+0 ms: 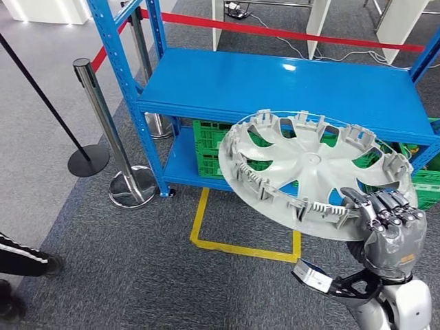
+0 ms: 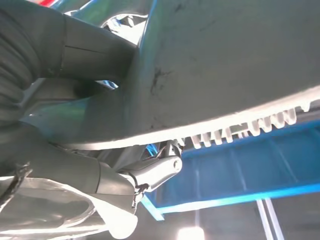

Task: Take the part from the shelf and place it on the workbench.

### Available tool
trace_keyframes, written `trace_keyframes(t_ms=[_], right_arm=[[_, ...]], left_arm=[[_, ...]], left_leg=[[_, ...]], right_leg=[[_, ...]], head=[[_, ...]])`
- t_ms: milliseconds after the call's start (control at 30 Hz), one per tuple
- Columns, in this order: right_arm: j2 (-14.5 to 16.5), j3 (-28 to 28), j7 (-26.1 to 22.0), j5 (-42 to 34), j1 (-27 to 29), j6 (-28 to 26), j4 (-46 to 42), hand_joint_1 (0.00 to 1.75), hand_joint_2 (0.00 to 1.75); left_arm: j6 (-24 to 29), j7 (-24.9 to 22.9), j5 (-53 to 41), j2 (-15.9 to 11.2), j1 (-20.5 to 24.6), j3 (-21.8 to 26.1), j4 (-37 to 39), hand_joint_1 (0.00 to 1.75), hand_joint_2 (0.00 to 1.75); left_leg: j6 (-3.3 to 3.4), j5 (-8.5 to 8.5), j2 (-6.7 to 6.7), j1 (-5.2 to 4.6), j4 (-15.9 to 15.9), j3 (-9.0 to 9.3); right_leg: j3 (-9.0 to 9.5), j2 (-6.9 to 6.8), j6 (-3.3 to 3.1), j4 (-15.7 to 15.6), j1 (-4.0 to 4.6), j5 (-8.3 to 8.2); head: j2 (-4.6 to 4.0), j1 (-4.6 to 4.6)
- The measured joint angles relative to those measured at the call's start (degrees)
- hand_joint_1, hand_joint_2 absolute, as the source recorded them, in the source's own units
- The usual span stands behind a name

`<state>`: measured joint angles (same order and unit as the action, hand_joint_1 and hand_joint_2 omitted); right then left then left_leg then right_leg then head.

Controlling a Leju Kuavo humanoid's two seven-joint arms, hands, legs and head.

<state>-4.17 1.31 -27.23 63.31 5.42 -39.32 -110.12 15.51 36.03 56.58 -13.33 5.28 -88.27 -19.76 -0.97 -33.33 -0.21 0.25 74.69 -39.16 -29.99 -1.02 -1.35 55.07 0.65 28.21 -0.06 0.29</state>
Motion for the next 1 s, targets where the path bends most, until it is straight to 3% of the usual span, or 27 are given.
trace_keyframes(t_ms=[67,100,167,200,267,300,333,400,433,467,533,600,667,700,767,800,833,933,967,1000], right_arm=[[0.0,-0.5,0.6,0.0,1.1,0.0,-0.3,1.75,1.75],[0.0,-0.8,0.9,0.0,1.8,0.0,-0.6,1.75,1.75],[0.0,-1.4,1.3,0.0,3.1,0.0,-1.3,1.75,1.75],[0.0,-1.7,1.5,0.0,3.7,0.0,-1.7,1.75,1.75],[0.0,-2.3,1.9,0.0,5.0,0.0,-2.2,1.75,1.75],[0.0,-2.6,2.1,0.1,5.6,0.0,-2.5,1.75,1.75],[0.0,-2.9,2.3,0.2,6.2,0.0,-2.7,1.75,1.75],[0.0,-3.4,2.9,0.3,7.3,0.0,-3.2,1.75,1.75],[0.0,-3.6,3.2,0.3,7.8,0.0,-3.3,1.75,1.75],[0.0,-3.8,3.5,0.4,8.2,0.0,-3.5,1.75,1.75],[0.0,-4.1,4.1,0.7,8.7,0.0,-3.8,1.75,1.75],[0.0,-4.2,4.8,1.0,9.2,0.0,-4.4,1.75,1.75],[0.0,-4.3,5.6,1.2,9.6,0.0,-5.2,1.75,1.75],[0.0,-4.3,6.0,1.3,9.8,0.0,-5.5,1.75,1.75],[0.0,-4.4,6.3,1.5,10.1,0.0,-6.1,1.75,1.75],[0.0,-4.5,6.4,1.5,10.3,0.0,-6.3,1.75,1.75],[0.0,-4.6,6.4,1.5,10.6,0.0,-6.6,1.75,1.75],[0.0,-5.0,6.3,1.4,11.2,0.0,-7.2,1.75,1.75],[0.0,-5.3,6.2,1.4,11.2,0.0,-7.3,1.75,1.75],[0.0,-5.5,6.1,1.3,11.3,0.0,-7.3,1.75,1.75]], left_arm=[[-0.1,-0.3,-0.4,0.0,0.1,0.4,0.0,0.0,0.0],[-0.1,-0.5,-0.6,-0.1,0.1,0.5,0.0,0.0,0.0],[-0.3,-1.1,-1.0,-0.3,0.2,0.8,0.0,0.0,0.0],[-0.3,-1.4,-1.1,-0.3,0.2,1.0,0.0,0.0,0.0],[-0.4,-1.9,-1.4,-0.4,0.0,1.4,0.0,0.0,0.0],[-0.4,-2.0,-1.5,-0.4,0.0,1.5,0.0,0.0,0.0],[-0.2,-2.3,-1.7,-0.4,-0.1,1.6,0.0,0.0,0.0],[0.5,-2.9,-2.0,-0.5,0.0,1.8,-0.4,0.0,0.0],[0.9,-3.4,-2.2,-0.6,-0.1,2.0,-0.8,0.0,0.0],[1.3,-3.8,-2.4,-0.7,-0.1,2.1,-1.2,0.0,0.0],[2.1,-4.5,-2.7,-0.9,-0.1,2.3,-2.1,0.0,0.0],[3.0,-5.4,-3.1,-1.1,-0.1,2.7,-3.3,0.0,0.0],[4.2,-6.5,-3.8,-1.5,-0.2,3.1,-5.0,0.0,0.0],[4.8,-7.0,-4.2,-1.8,-0.3,3.3,-5.8,0.0,0.0],[5.7,-7.6,-4.9,-2.4,-0.6,3.6,-7.5,0.0,0.0],[6.0,-7.9,-5.2,-2.8,-0.8,3.7,-8.3,0.0,0.0],[6.3,-8.2,-5.4,-3.0,-1.0,3.9,-8.9,0.0,0.0],[7.0,-8.8,-6.1,-3.7,-1.5,4.6,-10.6,0.0,0.0],[7.2,-9.0,-6.4,-3.8,-1.5,4.8,-11.1,0.0,0.0],[7.3,-9.1,-6.6,-3.9,-1.6,5.0,-11.6,0.0,0.0]], left_leg=[[-0.5,3.18,0.03,0.5,-3.8,4.12],[-0.65,3.51,0.01,0.59,-7.8,6.98],[-0.14,2.23,-0.12,0.5,-14.3,10.9],[0.35,1.57,-0.19,0.3,-15.8,11.41],[1.54,2.13,-0.1,0.22,-16.3,10.55],[2.15,2.74,0.02,0.24,-16.4,9.92],[2.67,3.44,0.14,0.31,-16.5,9.22],[3.22,4.84,0.25,0.31,-16.5,7.54],[3.27,5.57,0.26,0.28,-16.4,6.6],[3.26,6.3,0.29,0.25,-16.4,5.63],[3.1,7.76,0.35,0.22,-16.4,3.74],[2.75,9.15,0.34,0.17,-16.3,2.3],[2.25,10.49,0.25,0.01,-16.3,1.5],[1.97,11.2,0.24,-0.05,-16.4,1.27],[1.29,12.39,0.17,0.03,-16.8,0.99],[0.94,11.76,0.13,0.1,-16.6,0.8],[0.64,9.95,0.09,0.16,-15.5,0.51],[0.18,1.09,0.08,0.28,-6.1,-0.89],[0.11,-0.11,0.08,0.28,-2.6,-1.07],[0.11,0.22,0.08,0.28,-0.4,-0.72]], right_leg=[[-2.27,-0.04,0.48,1.4,-0.3,-0.71],[-3.25,-0.06,0.76,2.2,-0.37,-0.92],[-4.68,-0.09,1.45,3.4,-0.4,-1.47],[-5.16,-0.1,1.82,3.6,-0.41,-1.91],[-5.87,0.03,2.62,3.7,-0.6,-2.47],[-6.35,0.22,3.01,4.2,-0.71,-1.54],[-7.04,0.44,3.34,5.6,-0.78,0.49],[-8.7,0.74,3.8,11.5,-0.88,6.4],[-9.29,0.77,3.92,15.0,-0.89,8.46],[-9.37,0.79,3.99,17.7,-0.89,9.08],[-7.18,0.8,3.91,18.4,-0.89,6.47],[-1.16,0.85,3.47,11.9,-0.83,3.87],[5.56,0.95,2.89,2.6,-0.68,4.73],[7.32,1.01,2.66,-0.3,-0.57,5.44],[7.27,0.94,2.18,-1.8,-0.57,5.18],[6.71,0.84,1.81,-1.7,-0.61,4.54],[6.12,0.7,1.33,-1.8,-0.68,3.85],[3.77,0.37,0.5,-1.4,-0.58,1.93],[2.86,0.28,0.5,-1.1,-0.51,1.33],[1.8,0.22,0.52,-0.6,-0.44,0.73]], head=[[-0.01,-0.02],[-0.01,-0.04],[0.0,-0.01],[0.0,0.03],[0.01,-0.01],[0.0,0.05],[0.0,0.11],[0.01,0.33],[0.01,0.36],[0.01,0.35],[-0.01,0.36],[0.0,0.36],[0.01,0.35],[0.0,0.39],[0.0,0.4],[-0.01,0.42],[-0.01,0.33],[-0.01,0.11],[-0.01,0.1],[-0.01,0.11]])
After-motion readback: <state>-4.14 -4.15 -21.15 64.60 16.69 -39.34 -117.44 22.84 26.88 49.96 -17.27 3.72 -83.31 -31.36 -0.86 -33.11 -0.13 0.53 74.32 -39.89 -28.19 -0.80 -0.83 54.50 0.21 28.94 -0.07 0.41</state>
